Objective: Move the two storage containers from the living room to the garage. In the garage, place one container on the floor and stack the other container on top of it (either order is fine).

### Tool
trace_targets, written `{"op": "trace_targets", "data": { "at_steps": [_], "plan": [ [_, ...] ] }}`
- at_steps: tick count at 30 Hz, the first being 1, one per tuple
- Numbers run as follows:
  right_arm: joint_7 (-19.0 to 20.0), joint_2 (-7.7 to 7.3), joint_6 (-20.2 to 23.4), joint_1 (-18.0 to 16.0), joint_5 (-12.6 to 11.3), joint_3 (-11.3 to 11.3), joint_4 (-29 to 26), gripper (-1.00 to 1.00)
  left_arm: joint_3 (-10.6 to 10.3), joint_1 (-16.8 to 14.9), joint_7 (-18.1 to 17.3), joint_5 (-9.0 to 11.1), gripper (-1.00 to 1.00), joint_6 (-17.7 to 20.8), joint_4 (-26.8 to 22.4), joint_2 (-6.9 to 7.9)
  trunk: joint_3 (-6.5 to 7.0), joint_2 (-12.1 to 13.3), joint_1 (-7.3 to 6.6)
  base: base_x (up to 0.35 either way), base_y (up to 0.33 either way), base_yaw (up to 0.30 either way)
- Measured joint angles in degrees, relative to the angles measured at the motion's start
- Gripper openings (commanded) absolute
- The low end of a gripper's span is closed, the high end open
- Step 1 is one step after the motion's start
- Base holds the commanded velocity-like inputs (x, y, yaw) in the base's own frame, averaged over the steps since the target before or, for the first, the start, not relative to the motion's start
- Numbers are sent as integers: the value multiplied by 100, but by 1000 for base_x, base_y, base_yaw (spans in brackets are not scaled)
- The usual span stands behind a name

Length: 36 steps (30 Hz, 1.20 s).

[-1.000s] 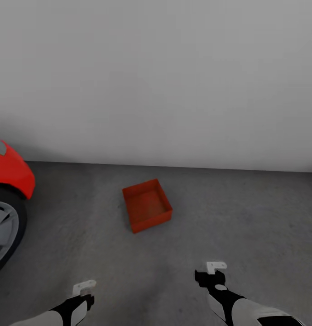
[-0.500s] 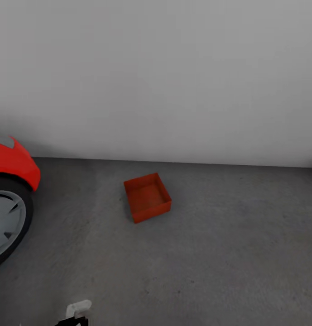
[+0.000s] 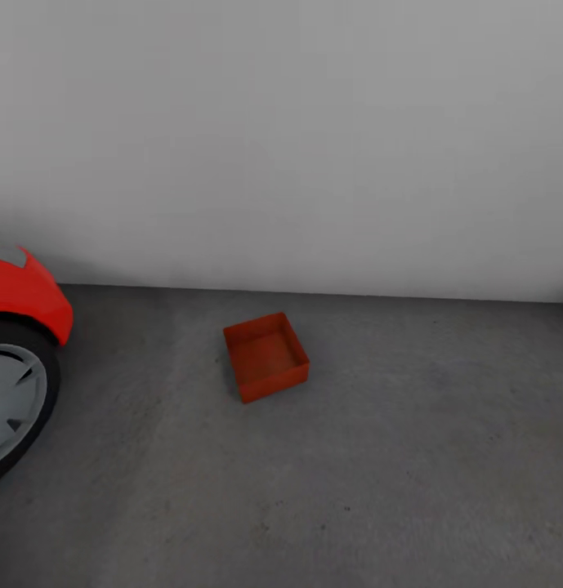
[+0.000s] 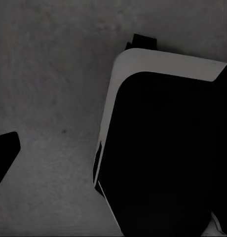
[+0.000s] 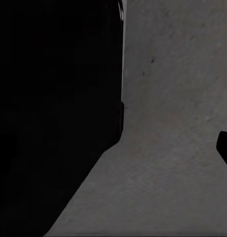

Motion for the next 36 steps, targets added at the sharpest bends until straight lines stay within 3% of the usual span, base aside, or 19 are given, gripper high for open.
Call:
{"op": "trace_targets", "data": {
  "at_steps": [7,17,36],
  "plan": [
    [130,-5,-90,38,-234,-8,0,100,-9,399,-47,-219,100,-131,-1,-10,60,0,0,0,0,0],
    [157,-6,-96,41,-262,-8,0,100,-10,490,-36,-290,100,-820,-41,-2,153,0,0,0,0,0],
    [376,4,-88,41,-247,-1,0,100,-1,492,-35,-289,100,-860,-49,-8,329,0,0,0,0,0]
  ]
}}
